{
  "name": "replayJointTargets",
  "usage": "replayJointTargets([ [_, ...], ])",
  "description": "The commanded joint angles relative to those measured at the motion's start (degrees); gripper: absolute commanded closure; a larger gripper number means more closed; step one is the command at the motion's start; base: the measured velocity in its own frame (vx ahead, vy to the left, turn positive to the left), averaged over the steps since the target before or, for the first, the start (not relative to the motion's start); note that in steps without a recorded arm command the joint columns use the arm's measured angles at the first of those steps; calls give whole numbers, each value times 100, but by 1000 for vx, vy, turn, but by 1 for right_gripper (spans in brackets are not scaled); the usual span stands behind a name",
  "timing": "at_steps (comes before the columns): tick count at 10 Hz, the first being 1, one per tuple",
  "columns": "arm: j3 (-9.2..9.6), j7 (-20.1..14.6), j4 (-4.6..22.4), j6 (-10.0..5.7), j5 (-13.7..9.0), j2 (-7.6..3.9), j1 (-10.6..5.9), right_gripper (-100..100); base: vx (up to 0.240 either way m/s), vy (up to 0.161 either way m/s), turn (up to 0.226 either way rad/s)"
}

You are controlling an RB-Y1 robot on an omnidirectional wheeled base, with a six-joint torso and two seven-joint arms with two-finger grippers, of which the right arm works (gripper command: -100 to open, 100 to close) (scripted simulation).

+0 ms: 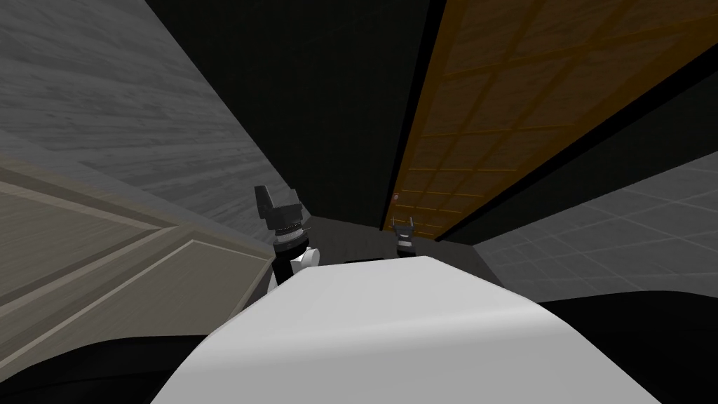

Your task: Pull the door open

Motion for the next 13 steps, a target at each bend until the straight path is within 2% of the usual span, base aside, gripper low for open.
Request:
replayJointTargets([
  [1,113,-152,173,-87,-205,-56,-42,-100,101,-19,56],
  [13,886,-1176,1301,-720,-1544,-502,-215,-100,98,-25,48],
])
